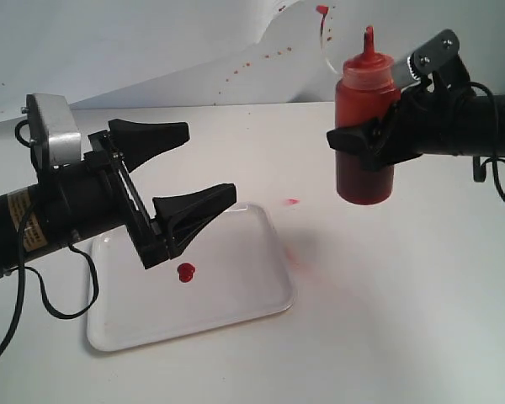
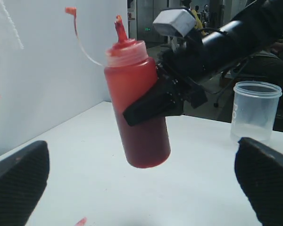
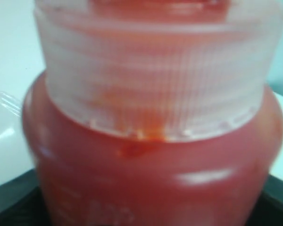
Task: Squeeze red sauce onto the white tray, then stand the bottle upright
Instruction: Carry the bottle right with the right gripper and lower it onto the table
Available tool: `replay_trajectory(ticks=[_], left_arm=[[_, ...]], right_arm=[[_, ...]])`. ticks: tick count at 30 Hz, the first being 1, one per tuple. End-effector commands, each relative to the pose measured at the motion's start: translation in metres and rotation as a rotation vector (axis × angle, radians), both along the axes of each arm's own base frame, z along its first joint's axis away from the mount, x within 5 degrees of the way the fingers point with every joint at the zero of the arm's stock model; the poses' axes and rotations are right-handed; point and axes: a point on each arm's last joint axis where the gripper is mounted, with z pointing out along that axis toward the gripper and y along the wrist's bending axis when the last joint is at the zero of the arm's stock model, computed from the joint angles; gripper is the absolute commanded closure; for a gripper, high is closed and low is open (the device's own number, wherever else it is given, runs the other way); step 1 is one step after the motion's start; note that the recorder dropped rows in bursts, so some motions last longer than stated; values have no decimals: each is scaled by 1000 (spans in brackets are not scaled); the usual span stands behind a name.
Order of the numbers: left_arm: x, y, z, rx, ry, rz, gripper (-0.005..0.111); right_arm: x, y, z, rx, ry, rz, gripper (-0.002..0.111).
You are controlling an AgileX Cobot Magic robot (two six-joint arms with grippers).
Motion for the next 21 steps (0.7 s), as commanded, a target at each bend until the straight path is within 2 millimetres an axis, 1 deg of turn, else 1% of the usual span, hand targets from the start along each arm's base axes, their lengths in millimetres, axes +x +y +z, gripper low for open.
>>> replay_trajectory(ticks=[1,5,10,13,17,21], left_arm=[[-1,-2,5,-15,-24,-11,3],[-1,-2,5,-16,-23,-11,3],[-1,-2,5,-16,-23,-11,3],[-1,-2,5,-16,-23,-11,3],[-1,-2,5,-15,-25,-11,3],[-1,-2,4,-13,-24,-10,3]], right_arm=[[5,1,-22,94,59,57,108],[14,1,-46,90,120,49,108],[25,1,-61,82,144,42,108],[32,-1,-63,52,139,10,108],[40,-4,-60,25,121,-19,108],[42,-6,-62,2,123,-42,108]])
